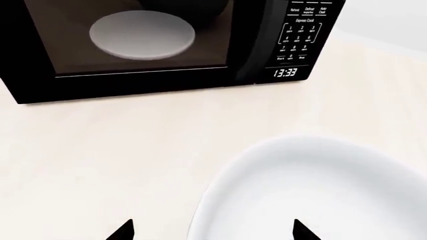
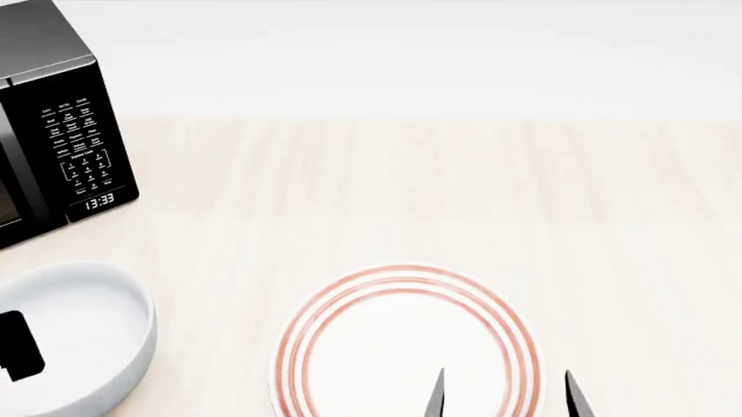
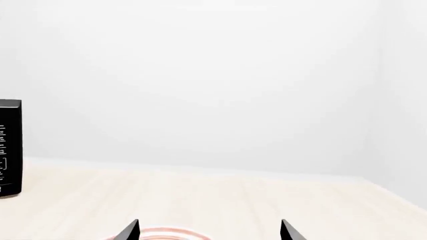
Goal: Pick up the white bowl and put it on the plate.
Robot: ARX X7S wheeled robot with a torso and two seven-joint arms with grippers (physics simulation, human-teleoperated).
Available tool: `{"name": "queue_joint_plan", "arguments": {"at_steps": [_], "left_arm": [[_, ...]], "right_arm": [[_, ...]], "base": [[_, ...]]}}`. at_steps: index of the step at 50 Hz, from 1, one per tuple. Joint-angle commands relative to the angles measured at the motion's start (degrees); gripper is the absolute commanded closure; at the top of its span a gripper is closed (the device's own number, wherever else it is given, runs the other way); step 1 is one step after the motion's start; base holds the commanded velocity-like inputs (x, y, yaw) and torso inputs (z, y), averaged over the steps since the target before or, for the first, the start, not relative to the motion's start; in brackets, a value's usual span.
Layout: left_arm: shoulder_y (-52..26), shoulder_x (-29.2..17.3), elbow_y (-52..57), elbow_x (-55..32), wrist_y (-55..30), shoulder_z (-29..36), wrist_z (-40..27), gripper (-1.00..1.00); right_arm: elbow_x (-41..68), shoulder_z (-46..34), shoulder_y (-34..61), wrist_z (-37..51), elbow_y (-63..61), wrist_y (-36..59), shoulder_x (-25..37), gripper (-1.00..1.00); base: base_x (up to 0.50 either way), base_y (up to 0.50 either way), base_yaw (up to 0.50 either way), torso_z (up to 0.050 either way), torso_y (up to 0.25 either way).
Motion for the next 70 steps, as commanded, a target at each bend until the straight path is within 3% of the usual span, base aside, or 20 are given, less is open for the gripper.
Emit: {"name": "queue_joint_plan", "arguments": {"at_steps": [1, 9, 10, 42, 63, 70], "left_arm": [[0.17, -0.61, -1.53, -0.95, 1.1, -0.16, -1.07, -1.0], [0.39, -0.93, -2.13, -1.55, 1.45, -0.07, -1.56, -1.0], [0.35, -0.96, -2.14, -1.6, 1.43, -0.01, -1.61, 1.0], [1.54, 0.2, 2.24, -4.93, 1.57, -0.41, -2.29, 1.0], [-2.2, 1.04, 14.23, -7.52, -7.91, -1.59, -1.95, 1.0], [-2.87, 2.69, 19.48, -8.27, -12.61, 1.69, -0.89, 1.0]], "right_arm": [[0.06, -0.22, 0.1, 0.15, 0.12, -0.11, 0.18, -1.0], [0.09, -0.35, 0.07, 0.31, 0.15, -0.15, 0.26, -1.0], [0.08, -0.42, 0.09, 0.3, 0.17, -0.16, 0.27, -1.0], [0.84, -0.78, 0.3, 0.65, 0.42, -0.36, 0.67, -1.0], [0.81, -0.98, 0.3, 1.17, 0.41, -0.45, 1.0, -1.0], [0.9, -1.01, 0.38, 1.25, 0.87, -0.63, 1.09, -1.0]], "base": [[0.0, 0.0, 0.0, 0.0, 0.0], [0.0, 0.0, 0.0, 0.0, 0.0], [0.0, 0.0, 0.0, 0.0, 0.0], [0.0, 0.0, 0.0, 0.0, 0.0], [0.0, 0.0, 0.0, 0.0, 0.0], [0.0, 0.0, 0.0, 0.0, 0.0]]}}
